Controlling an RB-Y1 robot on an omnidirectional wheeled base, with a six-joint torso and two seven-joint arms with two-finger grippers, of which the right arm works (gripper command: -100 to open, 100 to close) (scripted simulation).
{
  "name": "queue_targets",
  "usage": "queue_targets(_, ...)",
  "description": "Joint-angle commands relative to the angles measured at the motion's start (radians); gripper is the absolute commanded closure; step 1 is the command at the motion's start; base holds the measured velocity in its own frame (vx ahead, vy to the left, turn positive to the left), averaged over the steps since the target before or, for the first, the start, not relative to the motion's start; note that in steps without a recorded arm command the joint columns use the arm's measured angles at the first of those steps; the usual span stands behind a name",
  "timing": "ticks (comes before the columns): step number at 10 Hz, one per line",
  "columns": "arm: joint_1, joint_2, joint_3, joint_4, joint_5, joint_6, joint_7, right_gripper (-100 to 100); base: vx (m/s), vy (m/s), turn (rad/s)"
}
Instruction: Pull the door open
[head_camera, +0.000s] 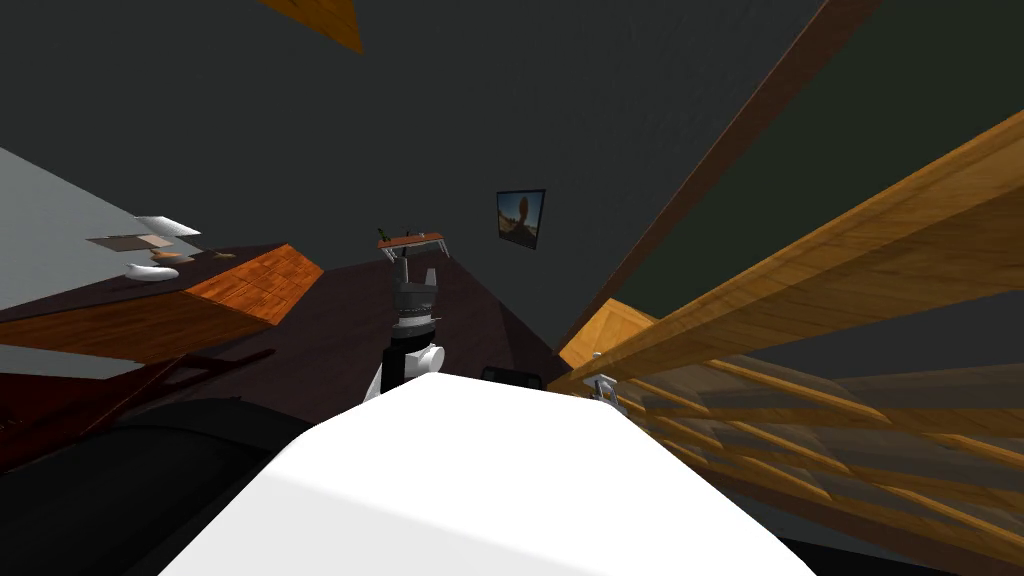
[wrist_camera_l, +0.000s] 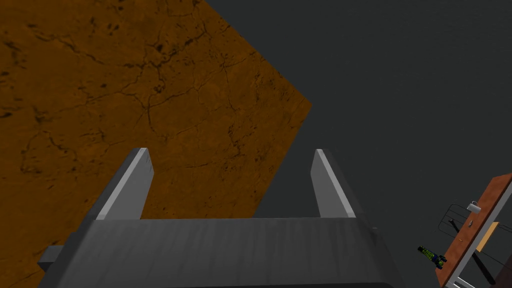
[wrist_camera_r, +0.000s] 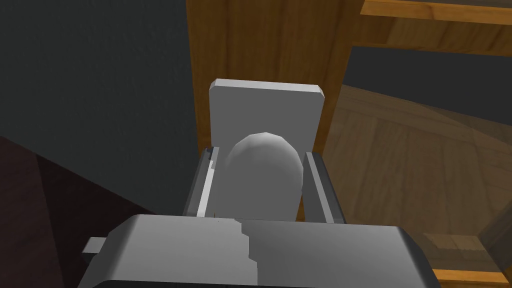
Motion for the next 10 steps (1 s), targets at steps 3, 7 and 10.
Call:
queue_targets(3,-0.013,-0.021,0.027,0.026,0.016,-0.021,-0.033,100,-0.235,0.018,0.12)
queue_targets(7,-0.032,-0.05,0.066,0.064,0.039,-0.049,-0.079,100,-0.29,-0.017,0.143)
queue_targets(10,-0.04,-0.054,0.082,0.078,0.048,-0.052,-0.092,100,-0.175,-0.009,0.073)
